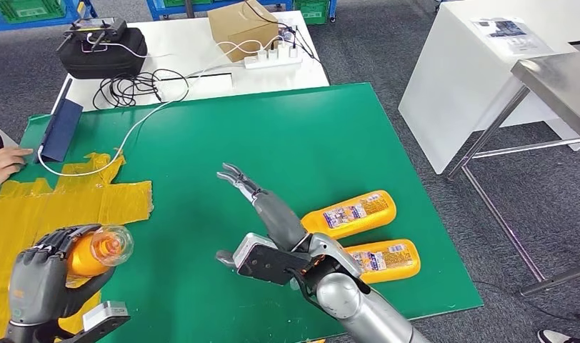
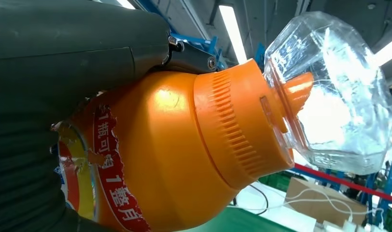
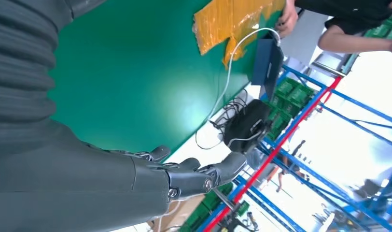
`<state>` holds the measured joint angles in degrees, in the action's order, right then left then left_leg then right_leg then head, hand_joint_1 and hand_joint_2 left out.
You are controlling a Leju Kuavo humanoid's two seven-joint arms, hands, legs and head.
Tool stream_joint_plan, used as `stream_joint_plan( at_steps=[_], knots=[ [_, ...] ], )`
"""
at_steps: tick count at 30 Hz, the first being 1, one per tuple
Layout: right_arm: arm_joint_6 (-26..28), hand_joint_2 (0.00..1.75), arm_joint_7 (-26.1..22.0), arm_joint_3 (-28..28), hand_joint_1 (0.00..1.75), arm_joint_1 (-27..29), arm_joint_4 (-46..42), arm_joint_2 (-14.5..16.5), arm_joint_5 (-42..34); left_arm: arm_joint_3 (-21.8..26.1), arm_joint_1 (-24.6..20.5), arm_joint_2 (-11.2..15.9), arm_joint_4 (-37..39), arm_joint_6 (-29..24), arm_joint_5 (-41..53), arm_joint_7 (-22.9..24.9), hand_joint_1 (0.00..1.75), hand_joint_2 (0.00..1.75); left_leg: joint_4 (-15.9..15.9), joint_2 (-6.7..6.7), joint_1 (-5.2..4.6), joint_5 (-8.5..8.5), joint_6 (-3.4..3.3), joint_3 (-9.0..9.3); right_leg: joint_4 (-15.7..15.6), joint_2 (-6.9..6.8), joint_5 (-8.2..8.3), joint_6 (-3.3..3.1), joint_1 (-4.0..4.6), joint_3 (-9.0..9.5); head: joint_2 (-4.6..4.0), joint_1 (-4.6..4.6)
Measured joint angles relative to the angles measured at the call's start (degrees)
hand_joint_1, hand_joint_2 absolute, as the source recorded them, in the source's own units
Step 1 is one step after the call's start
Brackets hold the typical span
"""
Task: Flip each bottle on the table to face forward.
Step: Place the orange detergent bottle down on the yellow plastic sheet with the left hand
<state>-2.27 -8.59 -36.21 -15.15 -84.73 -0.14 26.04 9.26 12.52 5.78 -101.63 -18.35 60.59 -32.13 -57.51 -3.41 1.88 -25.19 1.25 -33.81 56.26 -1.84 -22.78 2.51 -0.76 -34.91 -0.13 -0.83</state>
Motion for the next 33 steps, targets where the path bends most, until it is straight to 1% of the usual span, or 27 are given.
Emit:
stream_joint_plan(
  at_steps=[4, 6, 7, 10, 12, 15, 19, 20, 23, 24, 27, 29, 31, 33],
  knots=[
    [0.0, 1.75, -0.1, 0.5, 0.0, 0.3, -1.3, -0.6, 0.0, 0.0, 0.3, 0.5, 0.0, -0.1, 0.3, 0.3, 1.75, 1.75, 0.0, 0.0, 0.0, 0.0, 0.0, 0.0, 0.0, 0.0, 0.0, 0.0, 0.0, 0.0, 0.0, 0.0],
    [0.0, 1.75, -0.1, 0.7, 0.0, 0.4, -1.8, -1.0, -0.2, 0.0, 0.4, 0.9, 0.2, -1.1, 3.6, 2.0, 1.75, 1.75, 0.0, 0.0, 0.0, 0.0, 0.0, 0.0, 0.0, 0.0, 0.0, 0.0, 0.0, 0.01, 0.0, 0.0],
    [-0.1, 1.75, -0.1, 0.8, 0.0, 0.4, -2.2, -1.4, -0.5, 0.0, 0.6, 1.3, 0.6, -2.1, 7.2, 3.8, 1.75, 1.75, 0.0, 0.0, 0.0, 0.0, 0.0, 0.0, 0.0, 0.0, 0.0, 0.0, 0.0, 0.02, 0.0, 0.0],
    [-1.2, 1.75, -0.2, 1.9, 0.0, 0.4, -3.9, -3.8, -2.3, 0.7, 1.7, 3.7, 3.9, -5.1, 18.5, 9.3, 1.75, 1.75, 0.0, -0.01, 0.0, 0.0, 0.0, 0.01, 0.0, 0.01, 0.0, 0.0, 0.0, 0.01, 0.0, 0.0],
    [-2.7, 1.75, -0.6, 3.1, 0.0, 0.4, -5.0, -5.9, -3.6, 1.4, 2.2, 5.7, 7.7, -5.4, 21.3, 10.7, 1.75, 1.75, 0.0, 0.01, 0.0, 0.0, 0.0, 0.01, 0.0, -0.01, 0.0, 0.0, 0.0, 0.01, 0.0, 0.0],
    [-4.6, 1.75, -1.5, 4.7, 0.0, 0.7, -6.1, -9.0, -4.6, 1.7, 2.3, 8.7, 15.1, -4.9, 22.5, 10.9, 1.75, 1.75, 0.0, 0.02, 0.0, 0.0, 0.0, 0.01, 0.0, -0.02, 0.0, 0.0, 0.0, 0.01, 0.0, 0.0],
    [-6.5, 1.75, -2.1, 6.0, 0.0, 1.6, -6.6, -12.7, -5.3, 0.5, 1.8, 12.0, 23.5, -4.1, 20.4, 9.5, 1.75, 1.75, 0.0, 0.07, -0.03, -0.01, 0.0, 0.02, 0.0, -0.07, -0.01, 0.01, -0.02, 0.01, 0.0, 0.0],
    [-6.8, 1.75, -2.2, 6.2, 0.0, 1.9, -6.6, -13.5, -5.4, -0.3, 1.6, 12.6, 24.8, -4.0, 19.6, 9.4, 1.31, 1.75, 0.0, 0.16, -0.05, -0.01, 0.0, 0.02, 0.0, -0.14, -0.03, 0.02, -0.04, 0.04, 0.0, 0.0],
    [-7.3, 1.75, -2.5, 6.7, 0.0, 2.8, -6.6, -15.7, -5.3, -3.5, 0.4, 14.6, 27.9, -3.8, 17.8, 10.1, 0.0, 0.44, 0.0, 0.49, -0.1, 0.0, -0.02, 0.06, 0.0, -0.39, -0.11, 0.1, -0.1, 0.2, 0.0, 0.02],
    [-7.4, 1.75, -2.5, 6.9, 0.0, 3.0, -6.6, -16.3, -5.1, -4.7, -0.1, 15.2, 28.7, -3.8, 17.5, 10.6, 0.0, 0.0, 0.0, 0.58, -0.1, 0.01, -0.04, 0.09, 0.0, -0.5, -0.13, 0.12, -0.11, 0.27, 0.0, 0.02],
    [-7.7, 1.75, -2.6, 7.5, 0.0, 3.6, -6.6, -17.6, -4.4, -8.0, -1.7, 16.6, 31.0, -4.4, 15.5, 11.9, 0.0, 0.0, 0.1, 0.75, -0.11, 0.06, -0.08, 0.21, 0.0, -0.79, -0.15, 0.13, -0.13, 0.5, 0.0, 0.03],
    [-7.9, 1.75, -2.5, 7.8, 0.0, 4.0, -6.6, -18.6, -3.3, -9.6, -2.2, 17.0, 31.6, -5.2, 12.7, 11.5, 0.0, 0.0, 0.1, 0.76, -0.11, 0.09, -0.09, 0.29, 0.0, -0.81, -0.14, 0.13, -0.14, 0.59, 0.0, 0.03],
    [-8.7, 1.75, -2.2, 7.9, 0.0, 4.5, -6.6, -19.9, -1.8, -10.6, -2.0, 17.1, 31.3, -5.7, 8.9, 9.9, 0.0, 0.0, 0.0, 0.74, -0.12, 0.13, -0.09, 0.35, 0.0, -0.79, -0.1, 0.13, -0.16, 0.61, 0.0, 0.03],
    [-10.5, 1.75, -1.3, 7.9, 0.0, 5.1, -6.7, -21.9, -0.7, -10.8, -1.6, 16.5, 30.0, -5.3, 4.0, 6.9, 0.0, 0.0, 0.0, 0.72, -0.16, 0.16, -0.13, 0.36, 0.0, -0.79, -0.08, 0.16, -0.19, 0.58, 0.0, 0.03]
  ],
)
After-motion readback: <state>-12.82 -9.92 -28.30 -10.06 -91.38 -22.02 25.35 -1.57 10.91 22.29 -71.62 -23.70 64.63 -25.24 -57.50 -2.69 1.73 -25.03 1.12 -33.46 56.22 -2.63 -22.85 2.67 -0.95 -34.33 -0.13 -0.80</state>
